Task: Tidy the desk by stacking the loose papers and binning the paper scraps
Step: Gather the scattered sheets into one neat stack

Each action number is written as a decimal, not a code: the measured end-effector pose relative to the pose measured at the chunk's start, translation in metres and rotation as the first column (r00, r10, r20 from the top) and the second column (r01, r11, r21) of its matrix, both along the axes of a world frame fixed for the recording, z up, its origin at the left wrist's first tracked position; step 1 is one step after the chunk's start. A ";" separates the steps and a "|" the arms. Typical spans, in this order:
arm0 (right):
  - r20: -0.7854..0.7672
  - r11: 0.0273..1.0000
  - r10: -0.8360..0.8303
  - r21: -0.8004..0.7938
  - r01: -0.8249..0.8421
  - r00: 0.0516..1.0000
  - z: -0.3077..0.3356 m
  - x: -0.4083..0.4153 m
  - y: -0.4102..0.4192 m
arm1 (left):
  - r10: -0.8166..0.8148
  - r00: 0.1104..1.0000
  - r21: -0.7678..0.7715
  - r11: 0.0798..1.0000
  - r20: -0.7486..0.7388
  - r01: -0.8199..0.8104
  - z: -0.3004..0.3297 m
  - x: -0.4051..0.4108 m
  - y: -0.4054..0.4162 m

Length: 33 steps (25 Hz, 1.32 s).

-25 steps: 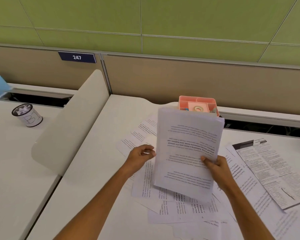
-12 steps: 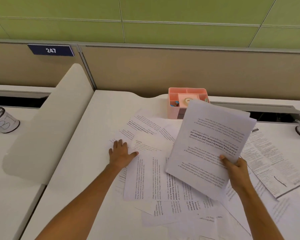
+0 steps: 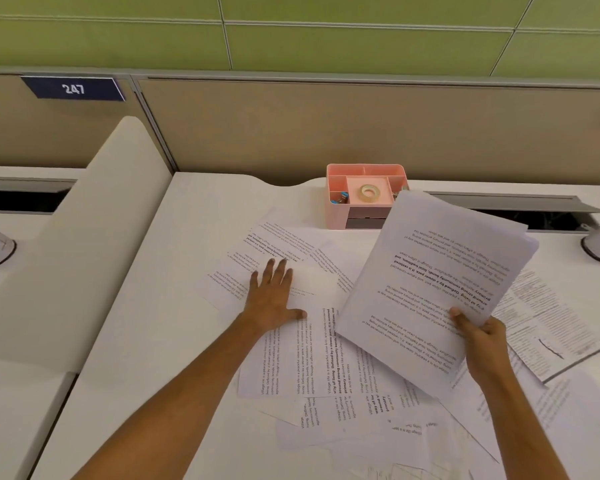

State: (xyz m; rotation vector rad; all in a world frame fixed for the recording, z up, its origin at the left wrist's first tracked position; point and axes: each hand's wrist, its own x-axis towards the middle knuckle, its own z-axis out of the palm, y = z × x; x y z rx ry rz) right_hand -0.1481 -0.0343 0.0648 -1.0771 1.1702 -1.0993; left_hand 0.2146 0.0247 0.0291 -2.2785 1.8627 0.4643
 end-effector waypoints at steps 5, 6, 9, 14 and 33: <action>0.016 0.997 -0.083 -0.003 0.083 0.996 -0.003 -0.019 0.004 | 0.003 1.000 0.006 1.000 -0.022 -0.003 -0.005 -0.029 0.007; 0.017 0.995 -0.097 -0.001 0.097 0.995 -0.004 -0.022 0.005 | -0.008 0.999 -0.034 0.999 -0.039 0.006 -0.009 -0.032 0.013; 0.028 0.992 -0.128 0.002 0.128 0.991 -0.005 -0.030 0.007 | 0.017 0.996 -0.157 0.987 -0.086 -0.030 -0.009 -0.038 0.020; 0.032 0.994 -0.107 0.009 0.106 0.994 0.001 -0.037 0.013 | 0.114 0.974 -0.119 0.983 -0.198 -0.139 -0.002 -0.038 0.014; 0.019 0.997 -0.040 0.074 0.039 0.999 -0.004 -0.018 0.035 | 0.639 0.737 -0.055 0.746 -0.221 -0.664 -0.003 -0.003 0.087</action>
